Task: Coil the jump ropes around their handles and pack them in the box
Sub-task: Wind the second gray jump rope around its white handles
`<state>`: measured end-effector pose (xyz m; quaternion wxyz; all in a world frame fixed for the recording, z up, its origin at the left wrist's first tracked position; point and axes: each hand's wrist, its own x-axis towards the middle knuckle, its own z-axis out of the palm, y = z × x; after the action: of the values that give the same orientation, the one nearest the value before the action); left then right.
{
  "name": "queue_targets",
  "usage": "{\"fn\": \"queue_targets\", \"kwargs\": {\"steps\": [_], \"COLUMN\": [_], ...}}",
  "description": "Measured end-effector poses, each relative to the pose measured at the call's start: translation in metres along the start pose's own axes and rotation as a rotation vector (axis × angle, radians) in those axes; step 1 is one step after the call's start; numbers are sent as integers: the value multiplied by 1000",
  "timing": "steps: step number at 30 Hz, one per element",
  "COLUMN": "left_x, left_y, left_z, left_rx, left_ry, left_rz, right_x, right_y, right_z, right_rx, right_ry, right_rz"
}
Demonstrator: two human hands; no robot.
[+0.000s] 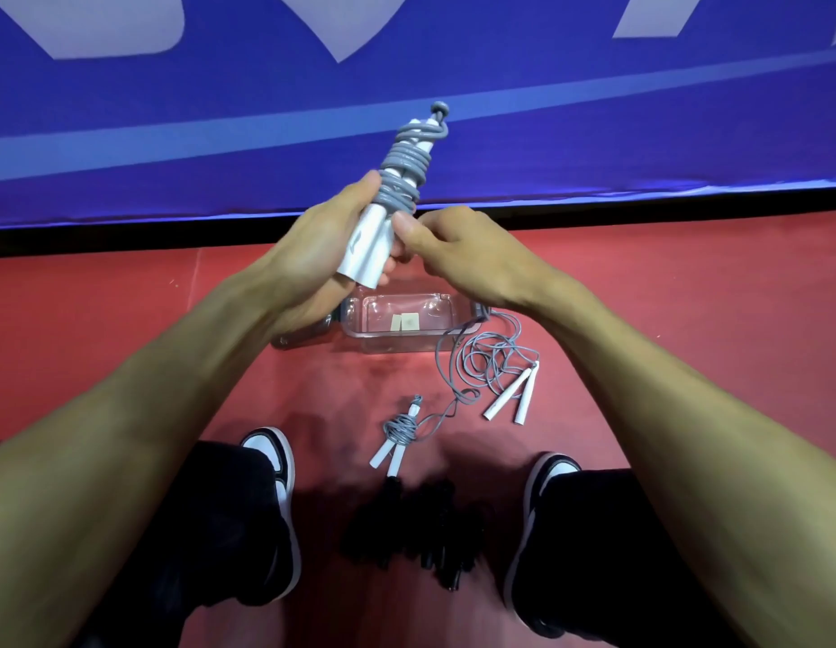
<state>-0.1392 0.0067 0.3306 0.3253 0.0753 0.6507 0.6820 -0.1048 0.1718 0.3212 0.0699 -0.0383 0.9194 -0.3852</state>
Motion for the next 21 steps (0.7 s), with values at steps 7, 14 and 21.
{"fn": "queue_targets", "kwargs": {"steps": [7, 14, 21], "left_x": [-3, -2, -5], "left_y": [2, -1, 0], "left_z": [-7, -5, -2], "left_rx": [1, 188, 150], "left_ry": [-54, 140, 70], "left_rz": [81, 142, 131], "right_x": [-4, -3, -2], "right_y": [1, 0, -3], "right_z": [-4, -1, -1], "right_rx": [44, 59, 162], "right_ry": [-38, -2, 56], "right_rz": [122, 43, 65]}}
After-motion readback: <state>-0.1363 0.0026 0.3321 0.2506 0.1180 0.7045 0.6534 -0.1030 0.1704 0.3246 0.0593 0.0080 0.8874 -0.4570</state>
